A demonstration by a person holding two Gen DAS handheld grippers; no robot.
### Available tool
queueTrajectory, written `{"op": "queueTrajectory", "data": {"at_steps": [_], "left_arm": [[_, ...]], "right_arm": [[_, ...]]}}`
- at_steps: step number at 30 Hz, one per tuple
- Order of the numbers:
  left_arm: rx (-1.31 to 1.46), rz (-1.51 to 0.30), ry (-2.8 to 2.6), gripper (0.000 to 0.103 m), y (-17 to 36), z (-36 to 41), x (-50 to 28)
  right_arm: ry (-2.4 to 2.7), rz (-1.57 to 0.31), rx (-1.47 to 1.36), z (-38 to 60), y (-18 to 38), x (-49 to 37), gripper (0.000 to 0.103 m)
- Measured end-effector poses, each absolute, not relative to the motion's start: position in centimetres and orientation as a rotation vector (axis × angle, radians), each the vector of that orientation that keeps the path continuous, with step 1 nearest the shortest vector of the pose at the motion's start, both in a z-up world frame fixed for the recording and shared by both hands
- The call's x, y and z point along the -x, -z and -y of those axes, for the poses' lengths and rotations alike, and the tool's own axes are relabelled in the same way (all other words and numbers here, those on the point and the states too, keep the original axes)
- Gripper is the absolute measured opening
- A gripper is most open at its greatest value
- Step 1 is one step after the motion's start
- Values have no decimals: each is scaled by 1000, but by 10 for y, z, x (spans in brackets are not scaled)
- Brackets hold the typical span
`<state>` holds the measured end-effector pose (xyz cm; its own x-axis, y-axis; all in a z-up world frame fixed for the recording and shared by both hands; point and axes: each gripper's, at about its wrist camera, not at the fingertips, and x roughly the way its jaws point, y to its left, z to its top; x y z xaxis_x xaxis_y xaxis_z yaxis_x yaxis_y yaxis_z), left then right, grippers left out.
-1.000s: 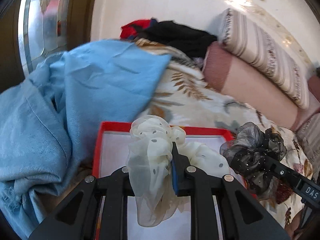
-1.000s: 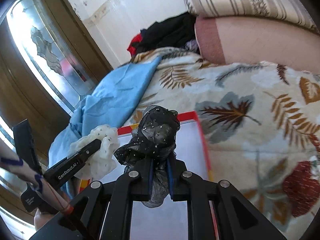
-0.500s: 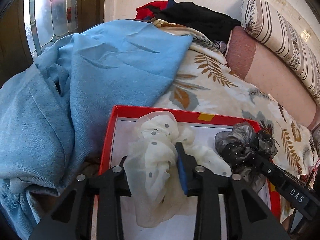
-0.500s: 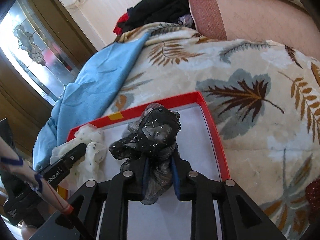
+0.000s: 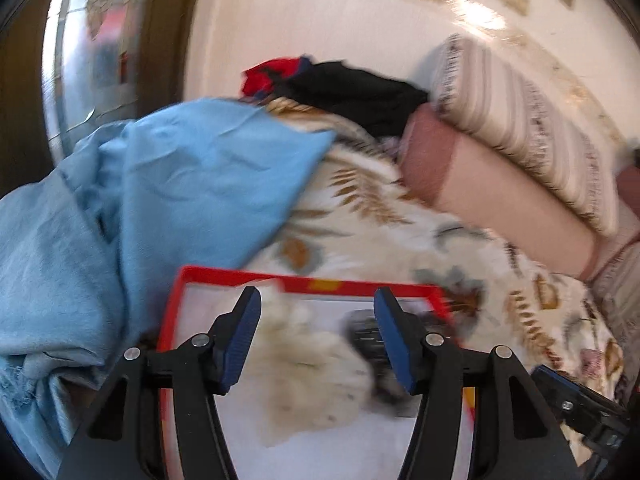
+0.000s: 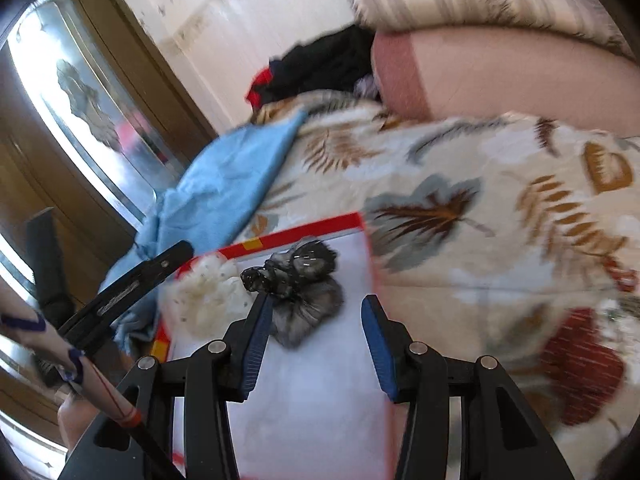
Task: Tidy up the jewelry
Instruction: 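Open both tools to drop the two scrunchies into the red-rimmed tray, then grasp the red polka-dot scrunchie with the left tool while the right tool grasps the gold beaded bracelet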
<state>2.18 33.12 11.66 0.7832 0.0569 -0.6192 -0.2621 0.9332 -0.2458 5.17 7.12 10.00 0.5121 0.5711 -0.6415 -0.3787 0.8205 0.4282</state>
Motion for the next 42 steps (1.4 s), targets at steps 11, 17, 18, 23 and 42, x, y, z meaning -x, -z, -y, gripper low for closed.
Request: {"op": "queueTrajectory", "data": {"at_steps": [11, 17, 18, 23, 42], "left_arm": [[223, -614, 58, 60, -131, -222, -9], [148, -665, 133, 61, -117, -177, -13], [139, -670, 136, 61, -115, -173, -15], [138, -754, 236, 61, -99, -145, -15], [193, -1006, 264, 63, -51, -8, -68]], "right_arm": [[-209, -711, -395, 143, -90, -8, 51], [-144, -768, -550, 197, -70, -22, 50], [-134, -770, -558, 200, -70, -23, 50], [-121, -734, -603, 225, -77, -20, 50], [-97, -645, -594, 264, -103, -5, 51]]}}
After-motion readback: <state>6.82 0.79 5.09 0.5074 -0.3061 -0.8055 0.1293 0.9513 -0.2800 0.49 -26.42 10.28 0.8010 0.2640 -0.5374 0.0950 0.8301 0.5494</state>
